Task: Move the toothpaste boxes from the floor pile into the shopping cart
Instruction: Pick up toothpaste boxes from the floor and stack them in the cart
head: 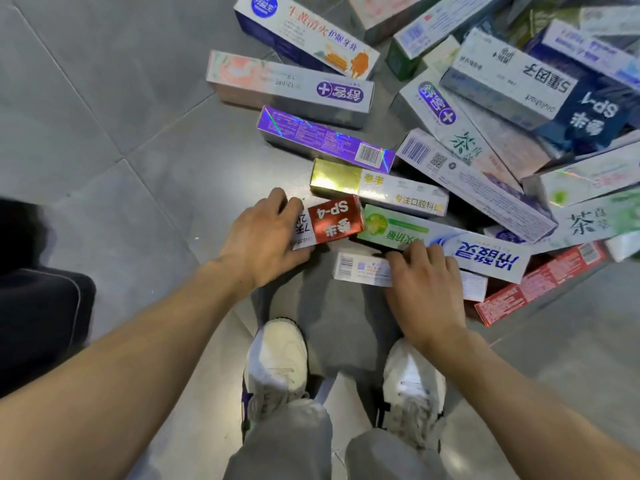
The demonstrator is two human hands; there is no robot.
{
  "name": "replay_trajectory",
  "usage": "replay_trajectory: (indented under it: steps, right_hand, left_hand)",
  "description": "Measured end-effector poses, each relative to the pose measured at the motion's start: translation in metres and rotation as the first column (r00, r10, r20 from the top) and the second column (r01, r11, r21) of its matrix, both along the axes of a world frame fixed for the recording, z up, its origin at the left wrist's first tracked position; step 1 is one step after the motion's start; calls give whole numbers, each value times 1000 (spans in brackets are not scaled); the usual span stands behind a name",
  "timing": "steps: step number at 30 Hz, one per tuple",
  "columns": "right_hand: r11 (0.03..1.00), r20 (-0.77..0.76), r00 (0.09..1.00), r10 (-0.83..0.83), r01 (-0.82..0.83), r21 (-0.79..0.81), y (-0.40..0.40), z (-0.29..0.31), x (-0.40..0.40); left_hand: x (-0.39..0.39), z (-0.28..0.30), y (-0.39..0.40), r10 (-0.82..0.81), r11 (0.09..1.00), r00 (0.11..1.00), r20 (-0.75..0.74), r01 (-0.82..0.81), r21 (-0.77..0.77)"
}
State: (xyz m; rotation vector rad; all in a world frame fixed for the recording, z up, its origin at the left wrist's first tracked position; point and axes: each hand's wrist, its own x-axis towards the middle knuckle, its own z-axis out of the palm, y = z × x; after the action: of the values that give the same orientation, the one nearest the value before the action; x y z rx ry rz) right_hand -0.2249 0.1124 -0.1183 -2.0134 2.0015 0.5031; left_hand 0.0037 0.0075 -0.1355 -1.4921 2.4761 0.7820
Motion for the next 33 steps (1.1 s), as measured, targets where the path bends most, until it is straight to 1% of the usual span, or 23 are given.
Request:
replay_trajectory:
  steps: [2, 4, 5, 7, 9, 11, 13, 14, 16, 17, 18, 20, 22, 24, 27, 28, 30, 32, 33]
  right_hand:
    - [999, 56, 998, -14, 12, 39, -4, 15, -3]
    - [984, 175, 974, -146, 125, 125, -9, 40, -6]
    - [965, 256, 938, -235, 192, 181, -12, 54, -6]
    - [914, 402, 827, -393, 303, 270, -17, 82, -7]
    - [862, 562, 654, -507, 391, 323, -22, 116, -5]
    - [783, 670, 427, -607, 466, 412, -28, 156, 0]
    - [686, 723, 166, -671, 510, 519, -35, 205, 5]
    - [651, 741, 57, -669, 525, 548, -40, 230, 7]
    - [594, 743, -122, -658, 522, 612, -52, 288, 11]
    - [581, 742, -187, -644, 511, 633, -59, 319, 13]
    - [575, 744, -232, -626, 507, 642, -66, 349, 13]
    - [578, 747, -274, -606, 493, 650, -82, 409, 14]
    - [605, 759, -297, -579, 468, 644, -95, 470, 14]
    - [605, 754, -320, -574, 454, 654, -105, 532, 14]
    - [659, 753, -325, -572, 365, 658, -109, 622, 11]
    - [678, 760, -311, -571, 344, 650, -110, 650, 9]
    - [730, 790, -254, -558, 302, 613, -110, 698, 4]
    - [774, 821, -189, -539, 273, 571, -111, 738, 0]
    - [791, 831, -171, -529, 256, 556, -113, 756, -2]
  left_hand:
    - [8, 15, 12, 171, 982, 982, -78, -163, 95]
    - [13, 37, 21, 383, 913, 911, -155, -348, 211]
    - [14, 49, 24, 479, 863, 862, -164, -429, 268]
    - [12, 78, 32, 620, 769, 763, -181, -545, 334]
    - [5, 113, 40, 722, 682, 659, -212, -623, 383]
    - [-4, 152, 44, 816, 573, 516, -261, -660, 485]
    - [-13, 195, 44, 889, 456, 365, -278, -641, 617]
    - [-16, 218, 43, 899, 436, 330, -286, -623, 650]
    - [-22, 274, 40, 889, 457, 333, -315, -593, 663]
    - [-25, 305, 39, 885, 465, 327, -331, -576, 672]
    - [-28, 339, 36, 892, 452, 305, -335, -552, 701]
    - [-36, 407, 27, 907, 420, 253, -337, -472, 775]
    - [-44, 478, 16, 911, 412, 202, -359, -422, 808]
    - [-51, 548, 7, 911, 410, 154, -383, -432, 803]
    - [-55, 637, 1, 907, 404, 87, -413, -463, 789]
    - [-55, 664, 2, 903, 399, 54, -426, -471, 787]
    - [-56, 714, 3, 891, 387, -11, -455, -506, 771]
    - [-58, 758, 4, 862, 379, -74, -502, -564, 734]
    - [-59, 777, 4, 844, 377, -98, -527, -588, 715]
